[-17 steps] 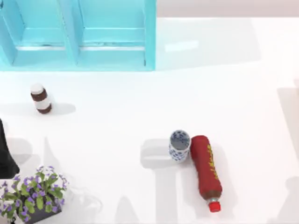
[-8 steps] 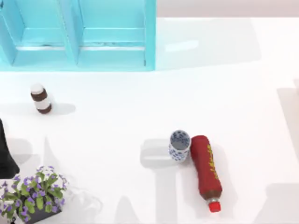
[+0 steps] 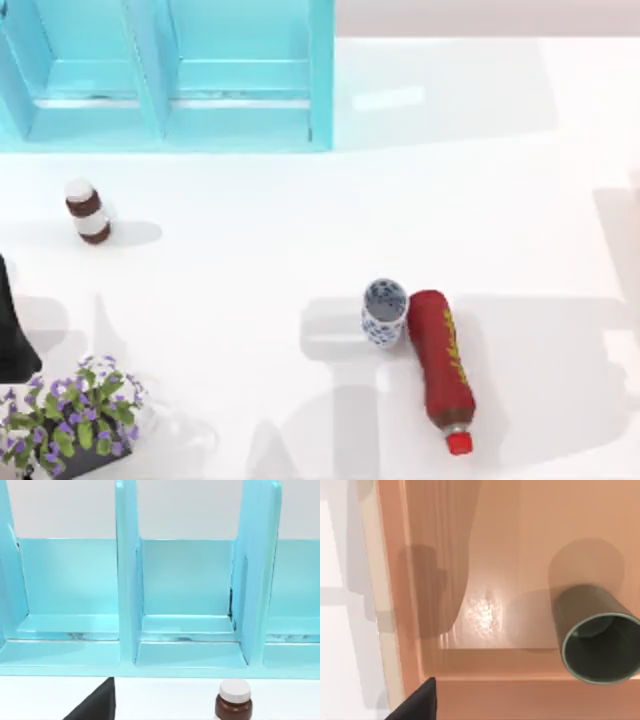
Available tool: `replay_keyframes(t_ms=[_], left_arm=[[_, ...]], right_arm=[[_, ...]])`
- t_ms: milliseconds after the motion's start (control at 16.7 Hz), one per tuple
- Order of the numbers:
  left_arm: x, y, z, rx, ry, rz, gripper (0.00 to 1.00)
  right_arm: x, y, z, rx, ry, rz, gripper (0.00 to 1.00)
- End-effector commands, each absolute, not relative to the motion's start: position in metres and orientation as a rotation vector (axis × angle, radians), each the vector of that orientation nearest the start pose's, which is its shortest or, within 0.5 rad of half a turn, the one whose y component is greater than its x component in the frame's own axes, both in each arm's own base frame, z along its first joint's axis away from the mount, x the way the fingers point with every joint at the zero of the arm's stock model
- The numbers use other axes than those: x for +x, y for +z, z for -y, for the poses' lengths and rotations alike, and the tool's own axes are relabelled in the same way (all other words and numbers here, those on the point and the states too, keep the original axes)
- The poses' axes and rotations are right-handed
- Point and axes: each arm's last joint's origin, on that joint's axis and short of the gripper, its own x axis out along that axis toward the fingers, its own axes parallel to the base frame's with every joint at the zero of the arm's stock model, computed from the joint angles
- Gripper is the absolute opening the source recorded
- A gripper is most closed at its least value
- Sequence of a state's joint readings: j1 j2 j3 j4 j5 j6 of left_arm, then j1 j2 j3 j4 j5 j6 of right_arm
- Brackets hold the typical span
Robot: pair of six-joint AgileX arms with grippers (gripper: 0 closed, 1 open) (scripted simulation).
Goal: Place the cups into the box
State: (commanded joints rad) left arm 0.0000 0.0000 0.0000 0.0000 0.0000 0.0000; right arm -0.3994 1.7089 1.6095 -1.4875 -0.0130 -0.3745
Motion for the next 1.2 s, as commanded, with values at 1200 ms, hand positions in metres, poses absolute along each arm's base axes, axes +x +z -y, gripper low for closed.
replay_keyframes(t_ms=[1200], left_arm=[[0.106,0.16,0.001,0.0,0.0,0.0,1.0]], right_arm=[[0.316,0.24,-0.254,0.01,-0.009,-1.573,1.0]])
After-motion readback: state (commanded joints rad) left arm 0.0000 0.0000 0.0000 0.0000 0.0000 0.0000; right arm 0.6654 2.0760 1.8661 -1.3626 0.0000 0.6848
